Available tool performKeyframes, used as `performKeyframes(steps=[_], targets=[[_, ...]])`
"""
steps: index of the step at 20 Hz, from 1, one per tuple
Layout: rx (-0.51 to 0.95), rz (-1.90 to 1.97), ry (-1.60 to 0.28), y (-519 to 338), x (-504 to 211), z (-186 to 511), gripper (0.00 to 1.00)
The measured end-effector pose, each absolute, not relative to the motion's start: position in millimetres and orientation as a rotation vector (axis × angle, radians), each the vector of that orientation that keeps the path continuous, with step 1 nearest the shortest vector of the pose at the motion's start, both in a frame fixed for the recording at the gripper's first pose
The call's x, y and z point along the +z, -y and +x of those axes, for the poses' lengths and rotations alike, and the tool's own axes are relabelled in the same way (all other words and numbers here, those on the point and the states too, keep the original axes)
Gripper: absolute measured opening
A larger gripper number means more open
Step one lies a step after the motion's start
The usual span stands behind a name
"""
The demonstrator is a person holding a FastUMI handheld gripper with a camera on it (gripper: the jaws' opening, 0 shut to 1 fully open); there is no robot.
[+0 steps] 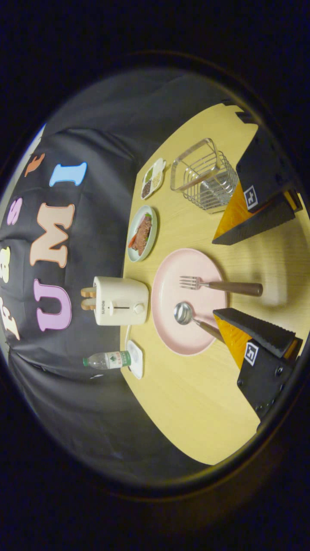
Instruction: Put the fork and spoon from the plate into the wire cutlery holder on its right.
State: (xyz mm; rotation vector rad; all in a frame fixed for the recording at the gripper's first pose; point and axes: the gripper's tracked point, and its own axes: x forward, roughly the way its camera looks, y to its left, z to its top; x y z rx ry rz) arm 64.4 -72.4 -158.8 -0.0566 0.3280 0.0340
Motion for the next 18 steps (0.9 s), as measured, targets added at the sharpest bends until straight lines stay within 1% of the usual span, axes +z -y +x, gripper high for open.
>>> performKeyframes(steps=[5, 12, 14, 15, 16, 17, 18], targets=[[0.048, -0.072, -0.363, 70, -169, 69, 0.80], [0.063, -0.083, -0.379, 63, -176, 73, 0.36], [0.059, -0.103, -0.418, 63, -185, 70, 0.23], [0.072, -0.108, -0.430, 61, -190, 72, 0.25], [0.088, -0.109, -0.429, 58, -180, 59, 0.20], [0.086, -0.106, -0.427, 57, -181, 64, 0.15], [0.084, -0.104, -0.421, 56, -182, 67, 0.15]])
